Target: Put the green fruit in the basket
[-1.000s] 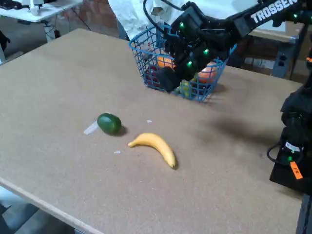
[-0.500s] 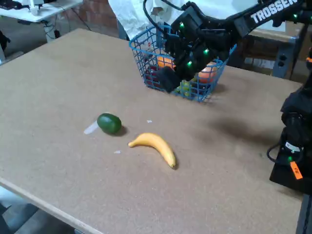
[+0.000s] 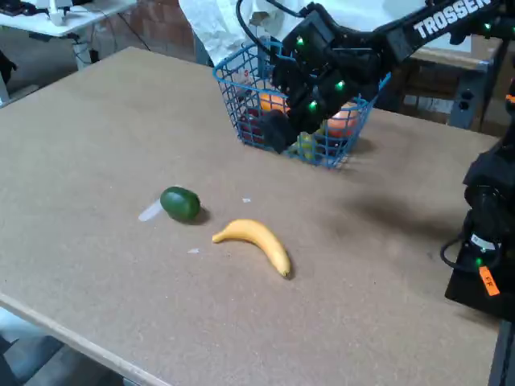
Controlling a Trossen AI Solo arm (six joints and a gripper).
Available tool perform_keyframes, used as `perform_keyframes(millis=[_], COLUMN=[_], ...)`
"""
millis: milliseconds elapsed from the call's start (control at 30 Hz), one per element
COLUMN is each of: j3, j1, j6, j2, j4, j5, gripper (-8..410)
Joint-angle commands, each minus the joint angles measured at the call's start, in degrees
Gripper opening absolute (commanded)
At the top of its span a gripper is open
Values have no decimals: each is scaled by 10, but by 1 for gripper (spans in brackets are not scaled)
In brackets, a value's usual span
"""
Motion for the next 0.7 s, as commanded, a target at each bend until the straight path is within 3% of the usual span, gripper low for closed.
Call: perform_keyframes(millis=[0,667], j3=[0,0], j1=[0,0], j6=[0,0], j2=[0,-1], j4=[1,23], j5=[0,0], gripper=[220,220])
